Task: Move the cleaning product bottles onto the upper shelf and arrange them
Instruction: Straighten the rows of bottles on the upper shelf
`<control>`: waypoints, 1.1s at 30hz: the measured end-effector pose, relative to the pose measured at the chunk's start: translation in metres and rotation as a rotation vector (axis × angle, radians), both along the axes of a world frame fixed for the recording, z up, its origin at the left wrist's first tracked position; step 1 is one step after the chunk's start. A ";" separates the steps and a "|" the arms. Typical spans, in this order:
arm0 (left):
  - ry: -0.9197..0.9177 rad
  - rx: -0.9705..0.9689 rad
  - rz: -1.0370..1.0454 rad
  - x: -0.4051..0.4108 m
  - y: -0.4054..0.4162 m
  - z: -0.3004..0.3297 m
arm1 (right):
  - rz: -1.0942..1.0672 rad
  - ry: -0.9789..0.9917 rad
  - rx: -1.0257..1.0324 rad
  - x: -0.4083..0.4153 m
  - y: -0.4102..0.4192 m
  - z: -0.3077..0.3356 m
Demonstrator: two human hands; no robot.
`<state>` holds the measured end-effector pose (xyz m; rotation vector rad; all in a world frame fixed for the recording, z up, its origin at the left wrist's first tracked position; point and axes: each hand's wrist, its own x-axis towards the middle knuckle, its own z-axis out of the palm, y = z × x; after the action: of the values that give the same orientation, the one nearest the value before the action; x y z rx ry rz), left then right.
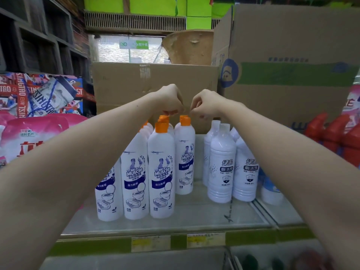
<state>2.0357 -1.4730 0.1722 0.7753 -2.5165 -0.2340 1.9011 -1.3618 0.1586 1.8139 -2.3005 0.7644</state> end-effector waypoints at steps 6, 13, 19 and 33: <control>-0.048 0.009 -0.141 -0.013 0.031 -0.003 | -0.091 0.033 0.056 -0.022 0.050 -0.006; -0.105 -0.101 -0.187 -0.032 0.076 -0.006 | -0.239 0.053 0.057 -0.032 0.101 -0.012; -0.174 -0.063 -0.247 -0.045 0.104 -0.038 | -0.343 0.141 0.206 -0.040 0.122 -0.036; -0.366 -0.080 -0.043 -0.079 0.123 -0.058 | -0.304 0.257 0.500 -0.063 0.113 -0.036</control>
<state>1.9567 -1.3500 0.1138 0.7916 -2.8667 -0.0027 1.8385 -1.2490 0.1223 1.5318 -2.6477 -0.0953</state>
